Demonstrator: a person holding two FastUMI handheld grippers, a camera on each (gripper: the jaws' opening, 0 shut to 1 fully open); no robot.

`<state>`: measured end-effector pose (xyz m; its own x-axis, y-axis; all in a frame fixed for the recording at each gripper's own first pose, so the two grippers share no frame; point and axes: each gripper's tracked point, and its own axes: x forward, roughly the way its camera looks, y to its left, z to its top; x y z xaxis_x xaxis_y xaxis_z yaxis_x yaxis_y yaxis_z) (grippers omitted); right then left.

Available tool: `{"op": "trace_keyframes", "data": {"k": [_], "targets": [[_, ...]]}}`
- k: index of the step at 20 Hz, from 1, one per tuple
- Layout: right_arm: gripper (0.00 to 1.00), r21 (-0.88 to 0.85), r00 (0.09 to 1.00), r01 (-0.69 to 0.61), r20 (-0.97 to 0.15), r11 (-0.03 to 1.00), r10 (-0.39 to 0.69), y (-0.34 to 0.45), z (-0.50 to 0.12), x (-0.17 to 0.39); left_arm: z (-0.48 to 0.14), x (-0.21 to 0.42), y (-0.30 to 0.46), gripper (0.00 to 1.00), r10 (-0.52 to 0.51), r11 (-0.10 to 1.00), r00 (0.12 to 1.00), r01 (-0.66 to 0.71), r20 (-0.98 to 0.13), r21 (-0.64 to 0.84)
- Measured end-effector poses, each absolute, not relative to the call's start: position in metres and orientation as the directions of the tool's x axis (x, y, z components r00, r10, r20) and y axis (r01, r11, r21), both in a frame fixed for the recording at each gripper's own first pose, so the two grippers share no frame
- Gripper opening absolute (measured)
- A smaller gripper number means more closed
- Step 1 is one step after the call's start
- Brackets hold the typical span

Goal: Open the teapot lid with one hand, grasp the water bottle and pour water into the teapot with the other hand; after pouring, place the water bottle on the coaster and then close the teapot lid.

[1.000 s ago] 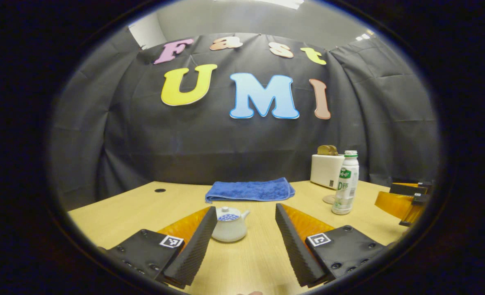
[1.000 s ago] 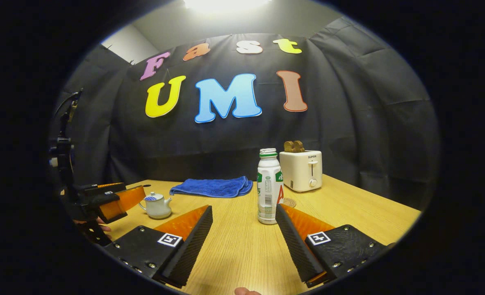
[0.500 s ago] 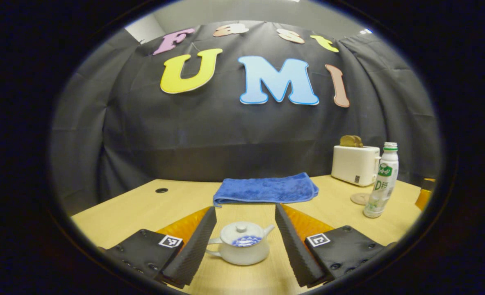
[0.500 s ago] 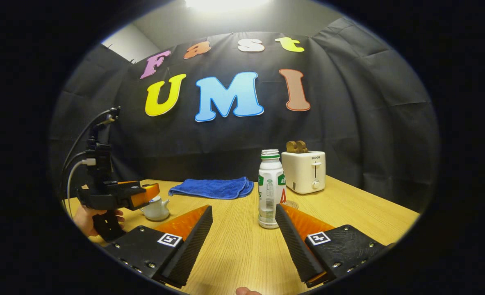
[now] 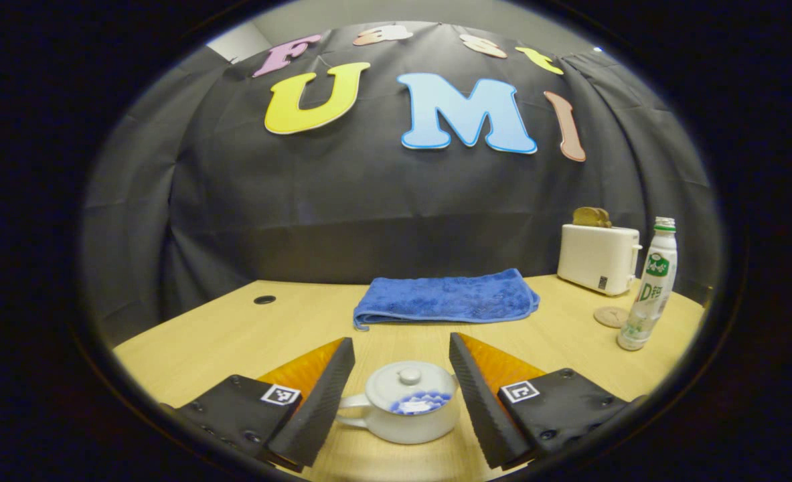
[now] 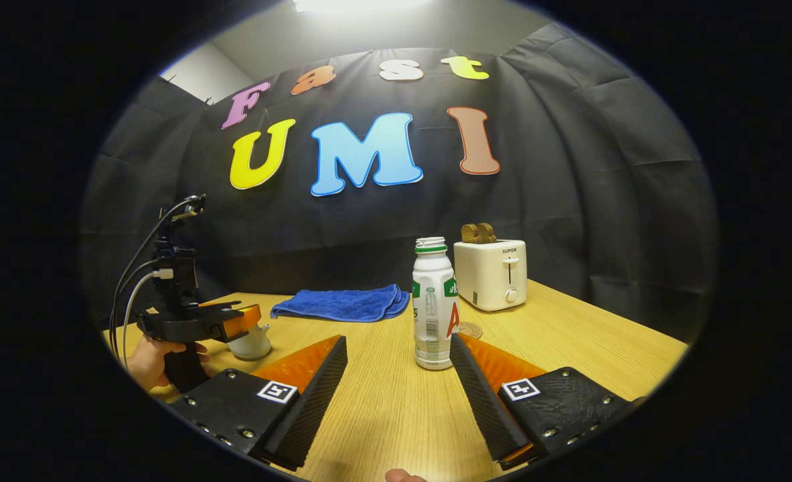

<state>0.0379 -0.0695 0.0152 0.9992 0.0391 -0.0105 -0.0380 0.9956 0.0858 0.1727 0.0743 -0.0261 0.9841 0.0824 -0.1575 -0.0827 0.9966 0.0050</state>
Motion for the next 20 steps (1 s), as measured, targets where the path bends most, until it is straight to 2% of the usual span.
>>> {"op": "trace_keyframes", "data": {"k": [1,2,3,5,6,7,8,9,10,13,16,18,19,20], "targets": [[0.95,0.085,0.999,-0.041,-0.011,0.996,0.042,-0.068,0.016,0.037,-0.029,0.173,0.076,0.89,0.081,0.997,0.983,-0.082,-0.163,0.002],[0.95,0.085,0.999,-0.044,-0.011,0.995,0.045,-0.067,0.015,0.037,-0.028,0.175,0.079,0.87,0.092,0.996,0.983,-0.093,-0.161,0.001],[0.95,0.082,0.999,-0.048,-0.011,0.995,0.049,-0.066,0.016,0.037,-0.029,0.174,0.078,0.75,0.085,0.996,0.982,-0.086,-0.168,0.0],[0.95,0.078,0.999,-0.052,-0.007,0.996,0.052,-0.064,0.018,0.036,-0.029,0.173,0.076,0.65,0.077,0.997,0.982,-0.077,-0.172,0.008],[0.95,0.079,0.998,-0.056,-0.006,0.995,0.056,-0.063,0.018,0.035,-0.03,0.174,0.072,0.66,0.074,0.997,0.982,-0.072,-0.174,0.021],[0.95,0.081,0.998,-0.057,-0.005,0.995,0.057,-0.063,0.019,0.034,-0.029,0.178,0.072,0.51,0.065,0.998,0.983,-0.06,-0.174,0.032],[0.95,0.081,0.998,-0.057,-0.005,0.995,0.057,-0.064,0.019,0.034,-0.029,0.177,0.07,0.49,0.074,0.997,0.982,-0.068,-0.171,0.042],[0.95,0.08,0.998,-0.055,-0.005,0.995,0.056,-0.064,0.019,0.035,-0.029,0.178,0.07,0.43,0.061,0.997,0.983,-0.052,-0.175,0.052],[0.95,0.081,0.999,-0.052,-0.004,0.995,0.053,-0.065,0.019,0.034,-0.029,0.177,0.069,0.43,0.058,0.997,0.983,-0.048,-0.175,0.061],[0.95,0.085,0.999,-0.052,-0.01,0.995,0.053,-0.066,0.02,0.034,-0.027,0.181,0.066,0.17,0.065,0.992,0.984,-0.045,-0.167,0.119],[0.95,0.066,0.999,-0.044,0.001,0.997,0.044,-0.068,0.024,0.033,-0.012,0.176,0.069,0.17,0.049,0.996,0.989,-0.037,-0.143,0.083],[0.95,0.039,0.999,-0.034,0.006,0.999,0.034,-0.071,0.026,0.035,0.018,0.163,0.075,0.13,0.051,0.998,0.995,-0.048,-0.084,0.043],[0.95,0.031,0.999,-0.033,0.009,0.999,0.033,-0.071,0.028,0.036,0.03,0.154,0.077,0.17,0.051,0.999,0.997,-0.05,-0.056,0.016],[0.95,0.023,0.999,-0.034,0.011,0.999,0.034,-0.07,0.03,0.038,0.043,0.145,0.08,0.17,0.048,0.999,0.998,-0.048,-0.033,-0.009]]}}
